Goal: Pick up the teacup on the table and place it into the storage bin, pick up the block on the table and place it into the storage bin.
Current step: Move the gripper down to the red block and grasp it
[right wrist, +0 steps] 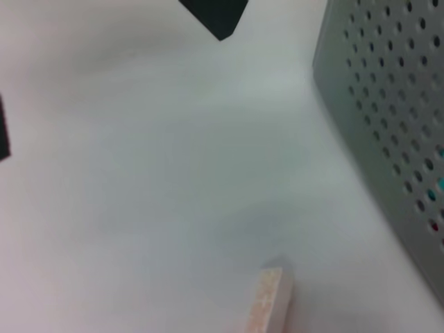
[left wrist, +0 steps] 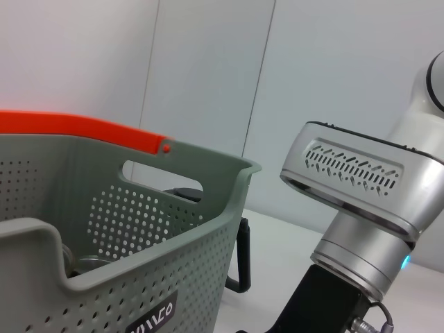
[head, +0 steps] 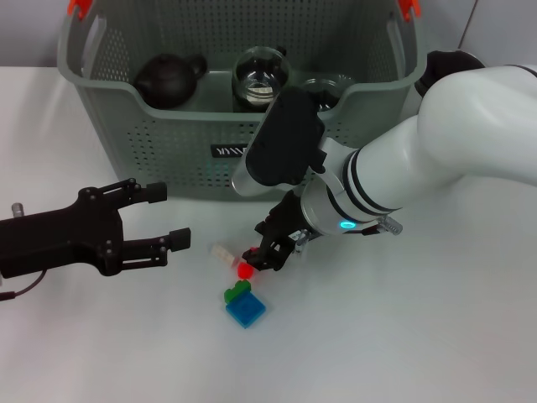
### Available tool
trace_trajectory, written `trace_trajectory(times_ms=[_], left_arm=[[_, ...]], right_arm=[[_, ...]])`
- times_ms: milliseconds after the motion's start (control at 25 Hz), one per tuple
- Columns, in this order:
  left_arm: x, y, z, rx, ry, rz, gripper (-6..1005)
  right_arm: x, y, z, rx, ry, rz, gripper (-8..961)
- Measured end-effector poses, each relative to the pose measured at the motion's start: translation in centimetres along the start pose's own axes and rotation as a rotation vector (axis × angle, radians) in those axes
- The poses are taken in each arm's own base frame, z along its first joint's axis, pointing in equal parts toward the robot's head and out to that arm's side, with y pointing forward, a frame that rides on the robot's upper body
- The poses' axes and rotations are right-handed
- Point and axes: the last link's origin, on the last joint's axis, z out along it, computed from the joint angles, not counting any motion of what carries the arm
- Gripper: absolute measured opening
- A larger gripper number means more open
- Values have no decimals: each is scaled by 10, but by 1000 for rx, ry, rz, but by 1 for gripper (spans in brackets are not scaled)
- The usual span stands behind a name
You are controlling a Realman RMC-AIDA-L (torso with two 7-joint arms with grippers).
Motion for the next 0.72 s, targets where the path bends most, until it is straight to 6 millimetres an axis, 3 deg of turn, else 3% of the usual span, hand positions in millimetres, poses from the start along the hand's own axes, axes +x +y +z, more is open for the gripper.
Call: trace_trajectory(times_ms=[40,600,720], left_arm=[[0,0,0,0,0,0,864],[0,0,0,1,0,0,864],[0,0,0,1,-1,0,864]], right_arm=[[0,0,0,-1,0,-1,469],[1,1,0,-3,5,0,405],[2,1,0,-3,5,0,335]])
